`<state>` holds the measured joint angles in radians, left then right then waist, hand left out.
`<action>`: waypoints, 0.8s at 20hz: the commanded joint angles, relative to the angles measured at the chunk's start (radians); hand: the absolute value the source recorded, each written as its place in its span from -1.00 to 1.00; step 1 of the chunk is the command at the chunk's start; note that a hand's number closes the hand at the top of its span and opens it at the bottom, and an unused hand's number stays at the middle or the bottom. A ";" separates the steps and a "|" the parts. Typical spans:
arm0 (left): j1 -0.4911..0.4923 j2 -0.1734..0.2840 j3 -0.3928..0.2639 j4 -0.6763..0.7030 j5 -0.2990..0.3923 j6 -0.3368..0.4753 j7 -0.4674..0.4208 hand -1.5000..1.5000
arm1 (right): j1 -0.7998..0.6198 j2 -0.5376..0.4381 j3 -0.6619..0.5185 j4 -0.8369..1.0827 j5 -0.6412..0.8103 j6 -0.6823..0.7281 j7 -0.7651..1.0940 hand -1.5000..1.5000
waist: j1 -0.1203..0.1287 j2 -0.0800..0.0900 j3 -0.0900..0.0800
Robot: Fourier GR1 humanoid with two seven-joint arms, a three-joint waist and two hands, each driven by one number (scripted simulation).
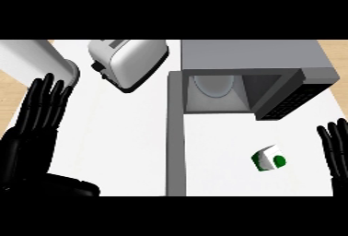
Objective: Pick up the milk, place it into the microwave and close the microwave
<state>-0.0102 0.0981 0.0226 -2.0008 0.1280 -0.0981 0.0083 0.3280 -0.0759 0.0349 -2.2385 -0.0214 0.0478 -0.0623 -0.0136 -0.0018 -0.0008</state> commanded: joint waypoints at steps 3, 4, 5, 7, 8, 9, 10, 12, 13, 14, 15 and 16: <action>0.084 -0.091 -0.103 -0.015 -0.033 0.030 -0.005 -1.00 | 0.222 0.033 0.000 -0.011 -0.062 0.072 -0.131 -1.00 | 0.004 -0.001 0.001; 0.106 -0.077 -0.097 0.018 -0.054 0.012 -0.059 -1.00 | 0.298 0.036 0.005 0.019 -0.044 0.096 -0.205 -1.00 | 0.001 -0.001 0.001; 0.137 -0.076 -0.077 0.017 -0.015 -0.004 -0.074 -1.00 | 0.349 0.027 -0.002 -0.028 -0.070 0.118 -0.202 -1.00 | 0.001 -0.002 0.001; 0.133 -0.091 -0.144 -0.033 -0.058 0.044 -0.023 -1.00 | 0.313 0.049 -0.013 0.110 -0.025 0.117 -0.308 -1.00 | 0.007 -0.001 0.001; 0.105 -0.097 -0.174 0.015 -0.055 0.085 -0.034 -1.00 | 0.379 0.051 0.018 0.050 -0.006 0.128 -0.308 -1.00 | 0.003 -0.001 0.001; 0.194 -0.097 -0.240 0.027 -0.109 0.098 -0.127 -1.00 | 0.310 0.069 0.041 0.064 0.032 0.083 -0.250 -1.00 | 0.010 0.000 0.001; 0.201 -0.097 -0.289 -0.016 -0.105 0.135 -0.091 -1.00 | 0.390 0.019 -0.055 0.107 -0.056 0.156 -0.350 -1.00 | 0.004 -0.002 0.001; 0.194 -0.098 -0.359 0.060 -0.150 0.195 -0.182 -1.00 | 0.426 0.036 -0.034 0.093 -0.027 0.149 -0.364 -1.00 | 0.002 -0.001 0.001; 0.219 -0.098 -0.281 0.000 -0.129 0.119 -0.157 -1.00 | 0.399 0.041 -0.034 0.159 -0.006 0.154 -0.395 -1.00 | 0.009 0.000 0.001; 0.235 -0.098 -0.388 0.022 -0.159 0.204 -0.179 -1.00 | 0.382 0.051 -0.043 0.176 -0.008 0.141 -0.400 -1.00 | 0.009 0.000 0.001; 0.222 -0.091 -0.282 0.011 -0.096 0.120 -0.157 -1.00 | 0.407 0.069 -0.030 0.187 0.006 0.142 -0.443 -1.00 | 0.008 0.000 0.001; 0.237 -0.098 -0.354 0.004 -0.141 0.174 -0.142 -1.00 | 0.437 0.063 -0.040 0.238 0.002 0.167 -0.511 -1.00 | 0.007 -0.001 0.001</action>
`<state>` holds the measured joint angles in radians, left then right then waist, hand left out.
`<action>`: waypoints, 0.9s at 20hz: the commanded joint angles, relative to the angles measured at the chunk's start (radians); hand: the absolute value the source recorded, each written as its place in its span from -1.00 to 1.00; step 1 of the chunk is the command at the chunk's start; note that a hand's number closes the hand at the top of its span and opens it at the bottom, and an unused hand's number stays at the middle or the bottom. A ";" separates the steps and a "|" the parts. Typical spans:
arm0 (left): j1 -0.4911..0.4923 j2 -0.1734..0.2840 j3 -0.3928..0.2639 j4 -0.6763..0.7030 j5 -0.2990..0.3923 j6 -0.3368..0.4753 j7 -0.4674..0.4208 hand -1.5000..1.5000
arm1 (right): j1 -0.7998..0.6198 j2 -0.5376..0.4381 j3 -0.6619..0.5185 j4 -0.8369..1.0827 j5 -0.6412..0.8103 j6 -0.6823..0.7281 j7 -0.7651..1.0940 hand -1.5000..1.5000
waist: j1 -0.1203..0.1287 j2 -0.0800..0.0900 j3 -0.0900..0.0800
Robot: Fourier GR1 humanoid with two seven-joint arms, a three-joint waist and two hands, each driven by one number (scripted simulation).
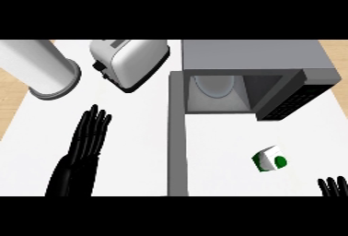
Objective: Pick up the milk, place it into the microwave and close the microwave
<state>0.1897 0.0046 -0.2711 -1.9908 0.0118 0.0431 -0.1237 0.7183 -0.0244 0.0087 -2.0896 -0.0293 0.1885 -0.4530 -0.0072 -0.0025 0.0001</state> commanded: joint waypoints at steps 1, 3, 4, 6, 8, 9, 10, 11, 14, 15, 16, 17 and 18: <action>0.024 -0.004 -0.109 -0.008 -0.053 0.084 -0.023 -1.00 | -0.053 0.020 0.015 0.137 0.083 -0.020 -0.059 -1.00 | 0.006 0.001 0.000; 0.040 -0.004 -0.090 0.008 -0.020 0.079 -0.023 -1.00 | -0.032 0.023 0.007 0.148 0.085 -0.032 -0.112 -1.00 | 0.004 0.001 0.000; 0.058 -0.004 -0.124 0.068 -0.047 0.090 -0.112 -1.00 | 0.016 0.024 -0.021 0.142 0.058 -0.027 -0.178 -1.00 | 0.000 0.001 0.000; 0.105 -0.004 -0.188 -0.011 -0.086 0.123 -0.085 -1.00 | -0.083 0.024 -0.052 0.227 0.043 -0.045 -0.147 -1.00 | 0.007 0.001 0.000; 0.021 -0.004 -0.102 0.056 -0.036 0.106 -0.070 -1.00 | -0.207 0.024 -0.087 0.389 0.066 -0.078 -0.197 -1.00 | 0.007 0.003 0.000; 0.132 0.000 -0.156 -0.011 -0.072 0.096 -0.097 -1.00 | -0.189 0.024 -0.015 0.330 0.074 -0.134 -0.152 -1.00 | 0.010 0.001 0.000; 0.050 -0.004 -0.109 -0.017 -0.031 0.096 -0.013 -1.00 | -0.145 0.024 -0.039 0.304 0.081 -0.098 -0.159 -1.00 | 0.005 0.002 0.000; 0.167 -0.003 -0.205 0.018 -0.058 0.075 -0.141 -1.00 | -0.158 0.024 -0.069 0.339 0.055 -0.106 -0.174 -1.00 | 0.008 0.001 0.000; 0.084 -0.004 -0.159 0.115 -0.024 0.077 -0.161 -1.00 | -0.269 -0.016 -0.147 0.529 0.034 -0.064 -0.259 -1.00 | 0.006 0.003 0.000; 0.066 0.009 -0.104 0.089 0.013 0.052 -0.126 -1.00 | -0.246 -0.022 -0.146 0.460 0.034 -0.067 -0.210 -1.00 | 0.006 0.002 0.000; 0.098 0.024 -0.125 0.002 0.011 0.055 -0.077 -1.00 | -0.307 -0.012 -0.160 0.581 0.040 -0.078 -0.264 -1.00 | 0.009 0.002 0.000; 0.142 0.031 -0.135 0.048 0.014 0.046 -0.148 -1.00 | -0.326 0.006 -0.129 0.583 0.084 -0.114 -0.237 -1.00 | 0.010 0.002 0.000; 0.137 0.036 -0.132 0.025 0.016 0.049 -0.128 -1.00 | -0.330 0.015 -0.128 0.612 0.096 -0.127 -0.267 -1.00 | 0.009 0.002 0.000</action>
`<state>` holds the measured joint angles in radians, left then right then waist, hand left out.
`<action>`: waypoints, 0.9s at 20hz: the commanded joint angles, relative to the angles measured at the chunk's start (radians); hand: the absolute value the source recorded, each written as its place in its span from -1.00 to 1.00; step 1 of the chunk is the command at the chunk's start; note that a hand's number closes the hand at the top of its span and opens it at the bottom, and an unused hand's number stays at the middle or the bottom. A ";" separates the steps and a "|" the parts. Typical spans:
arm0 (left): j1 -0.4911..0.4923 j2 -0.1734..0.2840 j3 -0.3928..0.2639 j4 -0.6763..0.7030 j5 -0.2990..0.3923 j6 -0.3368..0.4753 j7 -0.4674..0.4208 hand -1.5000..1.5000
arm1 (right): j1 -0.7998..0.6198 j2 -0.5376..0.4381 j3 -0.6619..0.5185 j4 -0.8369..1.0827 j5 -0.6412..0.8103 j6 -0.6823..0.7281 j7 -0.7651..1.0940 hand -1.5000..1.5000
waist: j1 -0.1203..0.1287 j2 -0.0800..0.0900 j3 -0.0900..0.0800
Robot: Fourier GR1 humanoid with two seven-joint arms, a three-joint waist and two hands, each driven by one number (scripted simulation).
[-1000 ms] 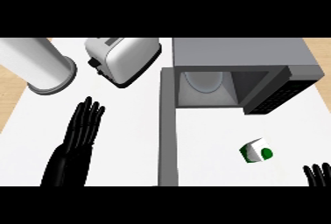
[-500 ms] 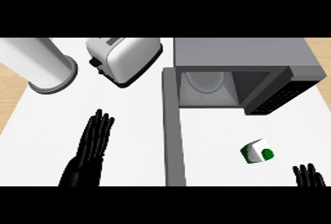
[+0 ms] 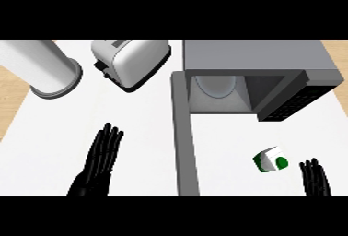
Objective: Pick up the milk, place it into the microwave and close the microwave
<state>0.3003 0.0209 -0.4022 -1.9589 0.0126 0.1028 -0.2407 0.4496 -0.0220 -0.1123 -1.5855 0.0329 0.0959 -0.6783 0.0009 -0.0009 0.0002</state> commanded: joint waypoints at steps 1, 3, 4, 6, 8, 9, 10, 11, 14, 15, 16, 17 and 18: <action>0.106 0.089 0.043 -0.050 0.074 -0.072 -0.063 -1.00 | -0.089 -0.014 -0.034 0.134 0.009 -0.011 -0.029 -1.00 | 0.005 0.000 0.000; -0.040 0.072 0.128 -0.002 0.105 -0.071 0.020 -1.00 | -0.182 -0.006 -0.050 0.190 0.037 -0.075 -0.014 -1.00 | 0.001 0.002 0.000; 0.096 0.084 0.065 0.038 0.080 -0.092 -0.132 -1.00 | -0.185 -0.022 -0.067 0.244 0.025 -0.053 -0.058 -1.00 | 0.005 0.001 0.000; 0.077 0.065 0.032 -0.088 0.082 -0.053 0.016 -1.00 | -0.223 -0.039 -0.103 0.326 0.026 -0.073 -0.098 -1.00 | 0.004 0.000 0.000; 0.058 0.081 0.106 0.047 0.139 -0.112 -0.111 -1.00 | -0.281 -0.029 -0.102 0.400 0.044 -0.105 -0.131 -1.00 | 0.004 0.001 0.000; 0.030 0.086 0.107 -0.081 0.148 -0.081 0.055 -1.00 | -0.286 -0.031 -0.112 0.429 0.050 -0.121 -0.162 -1.00 | 0.003 0.001 0.000; 0.080 0.108 0.101 -0.065 0.144 -0.111 -0.010 -1.00 | -0.266 -0.049 -0.124 0.462 0.049 -0.108 -0.192 -1.00 | 0.003 0.000 0.000; 0.010 0.082 0.141 0.041 0.146 -0.108 -0.062 -1.00 | -0.396 -0.067 -0.145 0.541 0.049 -0.132 -0.167 -1.00 | 0.005 0.002 0.000; 0.100 0.155 0.209 -0.017 0.212 -0.169 -0.070 -1.00 | -0.418 -0.087 -0.185 0.707 0.045 -0.137 -0.299 -1.00 | 0.008 0.002 0.000; 0.076 0.127 0.171 -0.049 0.170 -0.132 -0.018 -1.00 | -0.457 -0.054 -0.167 0.709 0.057 -0.195 -0.268 -1.00 | 0.005 0.001 0.000; 0.075 0.157 0.218 -0.065 0.215 -0.165 -0.008 -1.00 | -0.462 -0.114 -0.200 0.722 0.024 -0.134 -0.292 -1.00 | 0.005 0.001 0.000; 0.072 0.152 0.221 0.015 0.232 -0.205 -0.070 -1.00 | -0.530 -0.118 -0.202 0.793 0.036 -0.156 -0.283 -1.00 | 0.007 0.002 0.000; 0.089 0.160 0.210 -0.088 0.222 -0.181 0.013 -1.00 | -0.536 -0.107 -0.210 0.846 0.025 -0.159 -0.336 1.00 | 0.007 0.001 0.000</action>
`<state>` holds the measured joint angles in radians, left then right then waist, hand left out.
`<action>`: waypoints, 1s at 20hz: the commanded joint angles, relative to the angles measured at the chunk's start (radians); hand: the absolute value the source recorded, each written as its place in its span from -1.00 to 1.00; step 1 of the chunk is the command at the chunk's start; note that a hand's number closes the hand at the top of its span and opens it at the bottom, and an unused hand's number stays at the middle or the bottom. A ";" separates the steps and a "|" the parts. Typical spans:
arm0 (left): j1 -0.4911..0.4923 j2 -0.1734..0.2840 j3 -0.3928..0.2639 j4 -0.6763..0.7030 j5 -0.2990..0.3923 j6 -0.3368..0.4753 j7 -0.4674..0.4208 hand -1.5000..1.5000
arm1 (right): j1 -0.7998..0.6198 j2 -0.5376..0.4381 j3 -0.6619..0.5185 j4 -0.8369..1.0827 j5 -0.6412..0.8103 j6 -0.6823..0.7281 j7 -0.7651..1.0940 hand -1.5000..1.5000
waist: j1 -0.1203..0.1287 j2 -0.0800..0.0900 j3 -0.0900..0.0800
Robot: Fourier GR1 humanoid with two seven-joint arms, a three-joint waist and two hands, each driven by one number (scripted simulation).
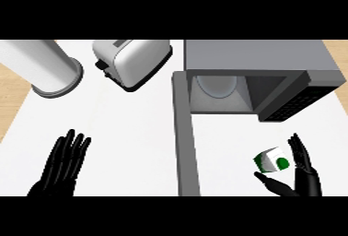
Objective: Pick up the milk, place it into the microwave and close the microwave
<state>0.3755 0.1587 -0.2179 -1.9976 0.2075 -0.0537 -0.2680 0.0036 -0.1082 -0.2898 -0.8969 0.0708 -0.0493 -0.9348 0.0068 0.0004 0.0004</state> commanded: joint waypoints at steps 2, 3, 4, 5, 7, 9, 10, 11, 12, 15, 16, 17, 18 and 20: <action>0.069 0.022 0.043 0.015 0.034 -0.059 -0.067 -1.00 | -0.147 -0.015 -0.052 0.266 -0.009 -0.041 -0.154 1.00 | 0.005 0.001 0.001; 0.044 -0.004 0.027 0.002 0.013 -0.030 -0.026 -1.00 | -0.079 -0.030 -0.045 0.125 -0.046 -0.012 -0.067 1.00 | -0.002 -0.001 0.000; 0.022 0.035 0.100 0.109 0.066 -0.107 -0.116 -1.00 | -0.127 -0.019 -0.062 0.248 -0.030 -0.038 -0.163 1.00 | 0.001 0.001 0.000; 0.019 0.033 0.089 0.075 0.048 -0.092 -0.067 -1.00 | -0.135 -0.032 -0.067 0.261 -0.026 -0.065 -0.157 1.00 | 0.000 0.000 0.000; 0.006 0.056 0.129 0.047 0.097 -0.106 -0.029 -1.00 | -0.190 -0.062 -0.097 0.359 -0.011 -0.105 -0.202 1.00 | 0.005 0.002 0.001; 0.045 0.015 0.055 0.043 0.017 -0.086 -0.069 -1.00 | -0.205 -0.078 -0.086 0.402 0.021 -0.142 -0.194 1.00 | 0.006 0.002 0.001; 0.040 0.006 0.070 -0.006 0.037 -0.066 -0.032 -1.00 | -0.208 -0.098 -0.086 0.411 0.010 -0.110 -0.186 1.00 | 0.003 0.001 0.001; 0.088 0.016 0.054 -0.047 0.028 -0.084 -0.030 -1.00 | -0.208 -0.075 -0.054 0.409 0.027 -0.105 -0.172 1.00 | 0.003 0.000 0.000; 0.017 0.038 0.129 0.074 0.058 -0.114 -0.065 -1.00 | -0.262 -0.062 -0.040 0.372 0.038 -0.149 -0.086 1.00 | 0.002 0.001 0.000; 0.065 0.022 0.110 0.034 0.073 -0.134 -0.077 -1.00 | -0.344 -0.033 -0.042 0.438 0.049 -0.216 -0.071 1.00 | 0.007 0.001 0.000; 0.078 0.034 0.120 -0.014 0.076 -0.119 -0.045 -1.00 | -0.384 -0.016 -0.042 0.467 0.062 -0.253 -0.063 1.00 | 0.012 0.002 0.001; 0.053 0.043 0.139 -0.031 0.097 -0.120 -0.016 -1.00 | -0.360 0.006 -0.021 0.486 0.088 -0.279 -0.098 1.00 | 0.010 0.003 0.001; 0.092 0.049 0.129 0.001 0.070 -0.146 -0.060 -1.00 | -0.327 0.007 0.020 0.423 0.124 -0.303 -0.060 1.00 | 0.005 0.000 0.000; 0.033 0.007 0.101 0.033 0.045 -0.119 -0.058 -1.00 | -0.397 -0.033 0.011 0.508 0.132 -0.262 -0.112 1.00 | 0.008 0.004 0.001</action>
<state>0.4482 0.1897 -0.1079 -1.9978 0.2709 -0.1770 -0.3173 -0.3342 -0.1497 -0.3069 -0.4587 0.1601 -0.2547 -1.0027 0.0134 -0.0017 -0.0062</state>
